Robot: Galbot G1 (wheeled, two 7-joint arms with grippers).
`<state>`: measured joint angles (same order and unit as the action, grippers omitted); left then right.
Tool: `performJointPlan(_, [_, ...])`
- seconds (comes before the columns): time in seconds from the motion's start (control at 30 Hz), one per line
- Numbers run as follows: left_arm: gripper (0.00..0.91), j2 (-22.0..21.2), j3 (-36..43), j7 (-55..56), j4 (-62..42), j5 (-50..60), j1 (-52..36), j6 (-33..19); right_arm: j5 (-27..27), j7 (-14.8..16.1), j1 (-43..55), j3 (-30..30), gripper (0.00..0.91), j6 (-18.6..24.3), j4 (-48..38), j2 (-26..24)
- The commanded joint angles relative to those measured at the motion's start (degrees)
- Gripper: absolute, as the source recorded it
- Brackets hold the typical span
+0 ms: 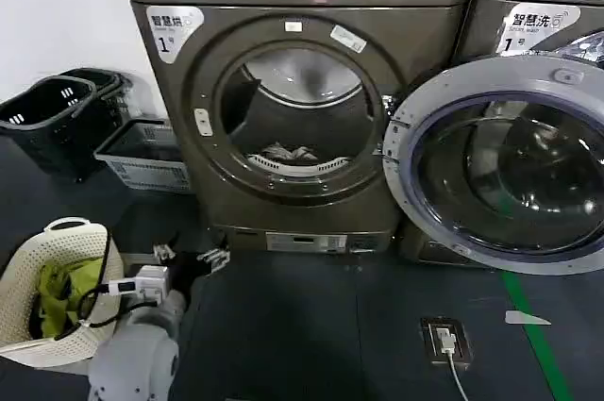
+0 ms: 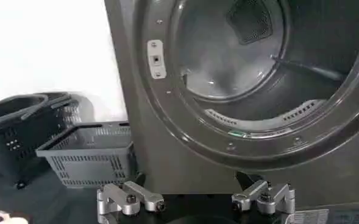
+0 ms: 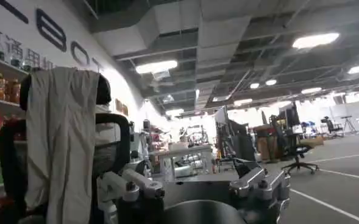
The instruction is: Grasp the clothes from the dryer.
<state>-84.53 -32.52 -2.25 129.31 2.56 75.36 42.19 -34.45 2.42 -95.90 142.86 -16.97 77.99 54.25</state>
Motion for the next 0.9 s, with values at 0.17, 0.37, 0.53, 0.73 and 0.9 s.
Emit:
performJointPlan(0.17, [0.907,-0.13,0.17,0.01,0.02,-0.24,0.12,2.81,-0.02,-0.02,0.05,-0.08,0.907,0.05,0.05,0.20])
performJointPlan(0.37, [0.907,-0.13,0.25,0.02,-0.05,-0.19,0.00,2.81,-0.22,-0.57,-0.03,0.03,0.907,0.83,-0.60,0.06])
performJointPlan(0.53, [0.907,-0.23,0.36,0.04,-0.08,-0.20,-0.17,2.81,-0.17,-1.01,-0.16,0.11,0.907,2.71,-1.58,0.03])
performJointPlan(0.73, [0.907,0.04,0.40,-0.02,0.01,-0.40,-0.29,2.81,-1.08,-2.57,-0.26,0.36,0.907,3.55,-1.51,-0.01])
performJointPlan(0.9, [0.907,0.27,0.93,-0.04,-0.21,-0.38,-0.47,2.81,-1.80,-3.38,-0.56,0.61,0.907,3.62,-1.40,0.01])
